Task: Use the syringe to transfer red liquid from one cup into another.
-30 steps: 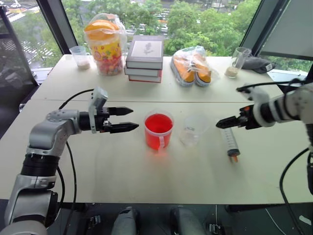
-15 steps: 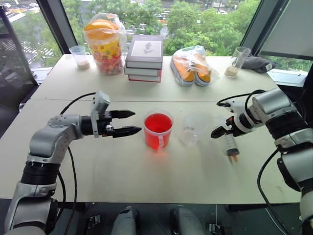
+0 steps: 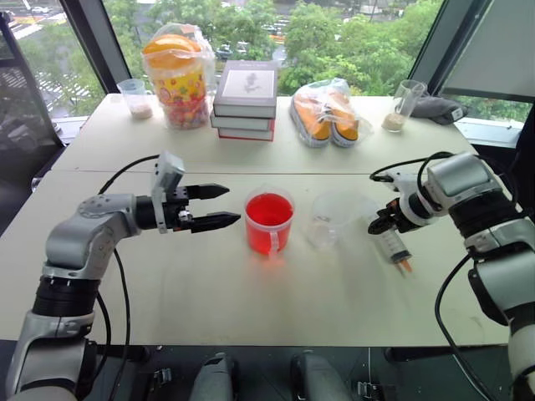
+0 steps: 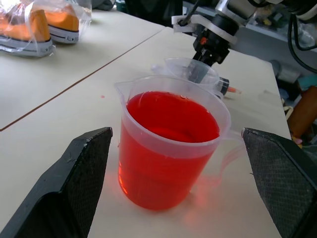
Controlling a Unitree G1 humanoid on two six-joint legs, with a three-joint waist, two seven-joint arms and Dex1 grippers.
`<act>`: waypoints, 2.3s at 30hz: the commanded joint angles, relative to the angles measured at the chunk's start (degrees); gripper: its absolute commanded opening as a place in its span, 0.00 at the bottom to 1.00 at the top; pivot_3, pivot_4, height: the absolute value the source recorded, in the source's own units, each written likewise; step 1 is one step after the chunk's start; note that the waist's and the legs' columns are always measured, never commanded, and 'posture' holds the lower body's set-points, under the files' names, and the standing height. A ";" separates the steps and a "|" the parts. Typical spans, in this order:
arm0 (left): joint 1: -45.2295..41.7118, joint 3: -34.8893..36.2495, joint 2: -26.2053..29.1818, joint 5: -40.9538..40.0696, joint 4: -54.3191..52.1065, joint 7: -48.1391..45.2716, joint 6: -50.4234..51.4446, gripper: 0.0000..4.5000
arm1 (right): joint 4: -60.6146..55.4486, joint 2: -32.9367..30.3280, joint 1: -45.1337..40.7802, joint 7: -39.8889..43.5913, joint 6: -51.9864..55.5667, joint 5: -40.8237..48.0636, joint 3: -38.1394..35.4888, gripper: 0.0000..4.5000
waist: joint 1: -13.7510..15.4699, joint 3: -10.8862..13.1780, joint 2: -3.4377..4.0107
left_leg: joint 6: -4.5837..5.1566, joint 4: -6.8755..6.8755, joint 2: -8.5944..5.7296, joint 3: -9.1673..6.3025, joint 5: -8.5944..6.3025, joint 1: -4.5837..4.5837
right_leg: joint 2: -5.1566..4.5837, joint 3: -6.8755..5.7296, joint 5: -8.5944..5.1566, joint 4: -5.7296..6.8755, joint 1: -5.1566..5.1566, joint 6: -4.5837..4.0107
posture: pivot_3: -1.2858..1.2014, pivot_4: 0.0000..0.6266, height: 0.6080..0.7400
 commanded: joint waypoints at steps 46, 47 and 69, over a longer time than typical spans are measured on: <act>-21.46 -1.67 -3.83 -4.91 4.09 -7.38 6.18 0.96 | -49.18 33.49 36.71 -9.64 -62.90 3.67 -17.33 0.32 | -0.04 -0.03 -0.05 | -0.07 0.02 -0.01 -0.15 0.05 0.36 | 0.08 -0.02 -0.03 0.13 0.36 0.03 | 0.52 0.24 1.00; -22.00 -1.78 -4.25 -5.30 4.17 -7.68 6.51 0.96 | -49.14 33.46 36.81 -9.61 -62.98 3.57 -17.19 0.32 | -0.08 -0.03 -0.05 | -0.07 0.02 -0.01 -0.15 0.05 0.36 | 0.08 -0.02 -0.03 0.13 0.36 0.03 | 0.52 0.24 1.00; -25.38 -0.98 -2.22 -5.30 4.88 -9.87 6.65 0.96 | -48.01 33.32 36.43 -8.87 -63.19 3.57 -16.71 0.32 | -0.19 -0.03 -0.05 | -0.07 0.01 -0.01 -0.18 0.05 0.37 | 0.11 0.00 -0.04 0.13 0.36 0.03 | 0.52 0.24 1.00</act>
